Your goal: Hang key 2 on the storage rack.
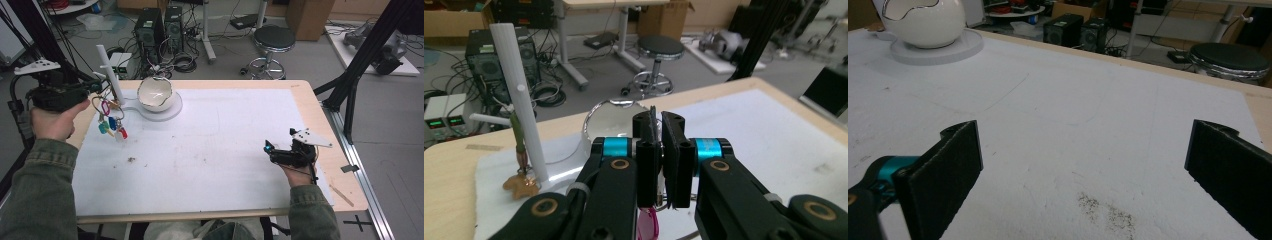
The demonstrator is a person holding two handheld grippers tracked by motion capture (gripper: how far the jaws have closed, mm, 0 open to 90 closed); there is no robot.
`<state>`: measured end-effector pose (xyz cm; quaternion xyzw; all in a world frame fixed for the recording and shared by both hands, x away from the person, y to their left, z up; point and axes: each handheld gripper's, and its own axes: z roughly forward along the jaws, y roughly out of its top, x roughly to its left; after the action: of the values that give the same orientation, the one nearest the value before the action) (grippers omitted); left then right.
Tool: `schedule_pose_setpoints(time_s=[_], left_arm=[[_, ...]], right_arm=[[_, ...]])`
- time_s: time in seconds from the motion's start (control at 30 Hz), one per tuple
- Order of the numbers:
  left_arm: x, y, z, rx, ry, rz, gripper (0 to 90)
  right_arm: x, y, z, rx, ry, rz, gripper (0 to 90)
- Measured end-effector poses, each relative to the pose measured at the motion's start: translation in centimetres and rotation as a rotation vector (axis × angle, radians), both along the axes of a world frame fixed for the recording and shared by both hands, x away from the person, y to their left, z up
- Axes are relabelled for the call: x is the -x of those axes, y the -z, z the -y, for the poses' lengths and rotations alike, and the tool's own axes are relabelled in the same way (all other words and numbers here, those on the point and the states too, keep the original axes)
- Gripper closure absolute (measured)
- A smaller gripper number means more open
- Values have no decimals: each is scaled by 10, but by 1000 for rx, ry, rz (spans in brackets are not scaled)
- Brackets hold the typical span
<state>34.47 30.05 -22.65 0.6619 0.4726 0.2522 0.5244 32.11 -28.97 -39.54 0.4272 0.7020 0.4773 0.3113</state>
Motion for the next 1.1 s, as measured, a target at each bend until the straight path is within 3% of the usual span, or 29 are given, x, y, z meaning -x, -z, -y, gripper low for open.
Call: schedule_pose_setpoints(time_s=[0.1,0.23,0.43,0.9,1.1], left_arm=[[-4,-6,-1,0,-14,4,849],[-11,-12,-7,32,-37,11,848],[-21,-17,-17,115,-92,12,848],[-44,-20,-33,107,-154,20,848],[-55,-18,-38,152,-144,35,848]], right_arm=[[0,0,0,4,-2,4,9],[1,0,0,2,1,0,9],[1,0,1,5,0,2,9],[2,1,3,4,2,-1,9],[3,0,3,9,5,-1,9]])
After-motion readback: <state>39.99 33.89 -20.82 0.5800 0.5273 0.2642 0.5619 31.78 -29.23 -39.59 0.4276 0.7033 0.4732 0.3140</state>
